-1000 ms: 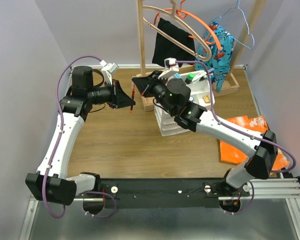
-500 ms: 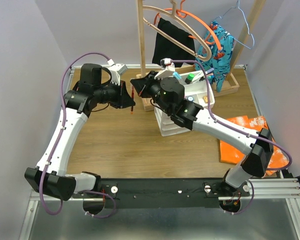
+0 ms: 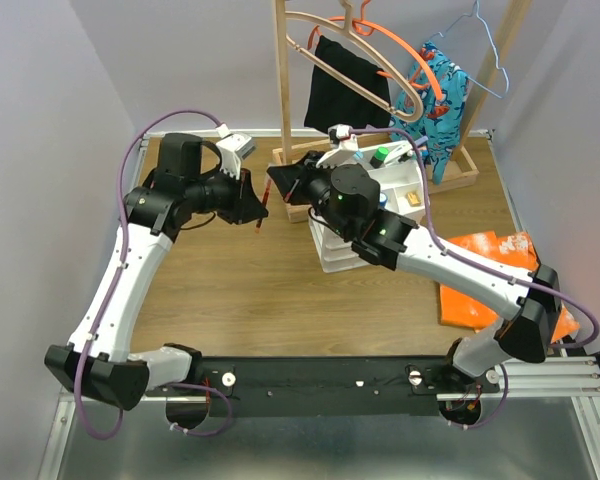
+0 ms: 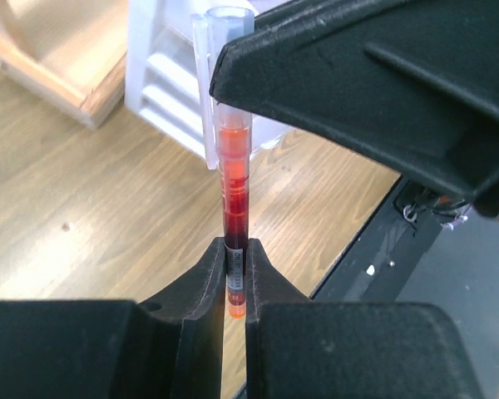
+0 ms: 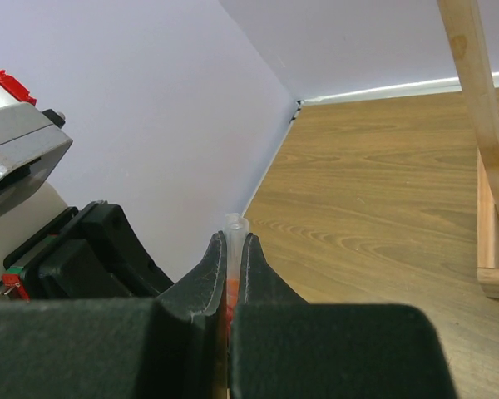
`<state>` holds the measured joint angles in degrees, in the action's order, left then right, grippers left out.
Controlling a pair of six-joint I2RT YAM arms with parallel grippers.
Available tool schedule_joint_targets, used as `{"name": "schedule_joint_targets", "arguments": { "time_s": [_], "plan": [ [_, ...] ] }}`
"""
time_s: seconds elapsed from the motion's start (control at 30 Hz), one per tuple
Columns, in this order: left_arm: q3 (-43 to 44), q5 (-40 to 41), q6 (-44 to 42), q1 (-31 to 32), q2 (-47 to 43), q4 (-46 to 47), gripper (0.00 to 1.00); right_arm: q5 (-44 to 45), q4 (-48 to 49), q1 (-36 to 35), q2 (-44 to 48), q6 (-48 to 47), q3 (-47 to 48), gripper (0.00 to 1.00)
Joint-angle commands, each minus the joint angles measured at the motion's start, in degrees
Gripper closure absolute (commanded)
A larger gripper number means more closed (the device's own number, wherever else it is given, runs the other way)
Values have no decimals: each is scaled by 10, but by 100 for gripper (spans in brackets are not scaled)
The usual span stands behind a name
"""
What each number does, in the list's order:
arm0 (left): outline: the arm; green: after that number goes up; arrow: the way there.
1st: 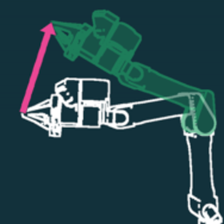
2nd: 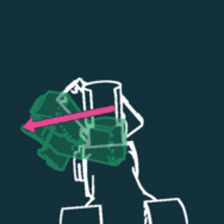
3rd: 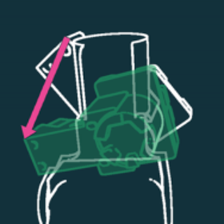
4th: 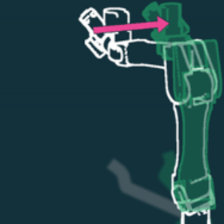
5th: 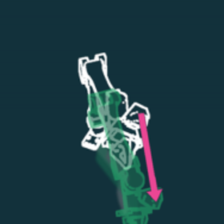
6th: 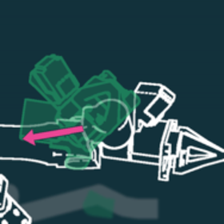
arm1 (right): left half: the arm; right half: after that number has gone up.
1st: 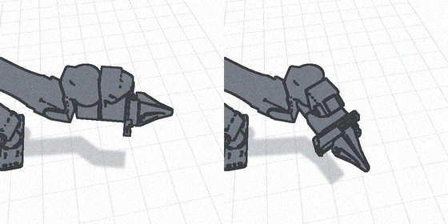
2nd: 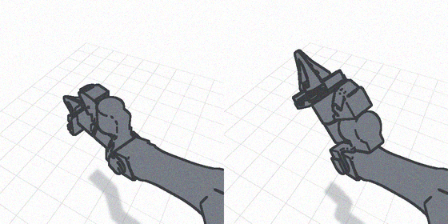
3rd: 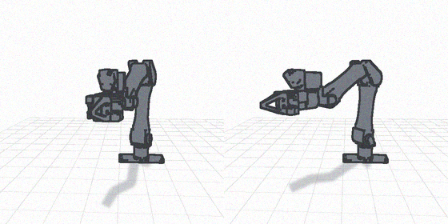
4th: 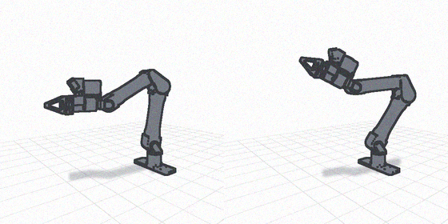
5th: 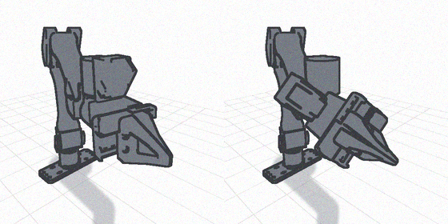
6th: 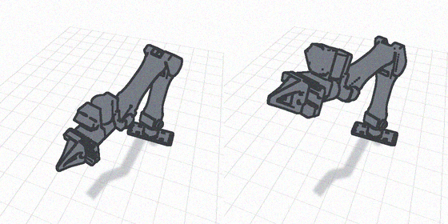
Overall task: Sort the stationery into containers
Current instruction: Close the pen cap on the pen.
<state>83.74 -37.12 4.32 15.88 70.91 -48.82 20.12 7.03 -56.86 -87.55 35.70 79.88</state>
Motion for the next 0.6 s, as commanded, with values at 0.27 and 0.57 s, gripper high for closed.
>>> {"name": "schedule_joint_targets", "arguments": {
  "time_s": [0.27, 0.57],
  "plan": [
    [-93, -114, 56, -10, -140, 355, 100, -103, -200, -55, 12, -118, -35, 32],
    [-112, -104, 73, -22, -153, 397, 100, -161, -272, -54, 52, -211, -2, 24]
  ]
}}
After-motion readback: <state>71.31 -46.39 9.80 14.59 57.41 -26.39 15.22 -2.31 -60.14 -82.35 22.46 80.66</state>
